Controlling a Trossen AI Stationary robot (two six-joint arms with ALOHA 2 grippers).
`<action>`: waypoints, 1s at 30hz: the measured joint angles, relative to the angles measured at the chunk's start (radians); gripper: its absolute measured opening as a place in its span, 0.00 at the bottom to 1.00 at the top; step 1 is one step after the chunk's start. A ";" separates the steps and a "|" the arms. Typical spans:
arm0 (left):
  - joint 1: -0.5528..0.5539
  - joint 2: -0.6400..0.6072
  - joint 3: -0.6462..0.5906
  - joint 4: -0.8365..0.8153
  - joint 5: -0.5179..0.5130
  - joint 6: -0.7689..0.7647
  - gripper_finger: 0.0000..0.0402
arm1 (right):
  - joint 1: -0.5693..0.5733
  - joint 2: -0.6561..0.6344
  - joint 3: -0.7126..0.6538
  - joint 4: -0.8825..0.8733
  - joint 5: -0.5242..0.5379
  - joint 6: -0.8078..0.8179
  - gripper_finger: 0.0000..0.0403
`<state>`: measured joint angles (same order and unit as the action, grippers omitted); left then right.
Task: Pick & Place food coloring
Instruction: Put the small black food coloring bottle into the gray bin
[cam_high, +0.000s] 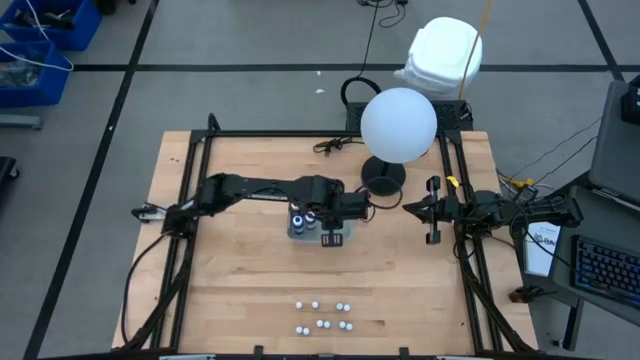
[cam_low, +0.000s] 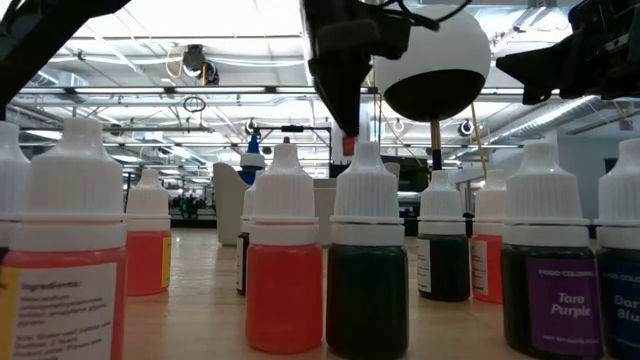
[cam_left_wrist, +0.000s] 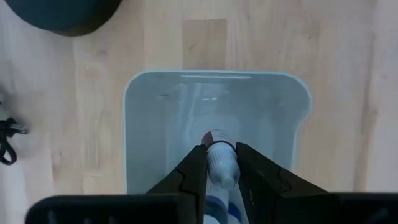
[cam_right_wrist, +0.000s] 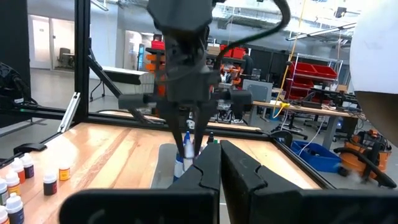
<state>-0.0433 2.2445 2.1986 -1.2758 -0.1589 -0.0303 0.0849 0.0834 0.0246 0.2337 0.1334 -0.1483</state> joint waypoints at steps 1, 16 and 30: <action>0.000 0.008 0.000 0.006 -0.003 0.003 0.19 | 0.000 0.000 0.000 0.000 0.000 -0.002 0.00; -0.001 0.016 -0.145 0.194 -0.001 -0.010 0.19 | 0.000 0.000 0.000 0.001 0.000 -0.014 0.00; -0.001 0.014 -0.294 0.350 -0.026 -0.028 0.19 | 0.000 0.000 0.000 0.000 0.000 -0.014 0.00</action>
<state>-0.0441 2.2588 1.9048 -0.9257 -0.1852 -0.0581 0.0849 0.0837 0.0246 0.2340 0.1336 -0.1619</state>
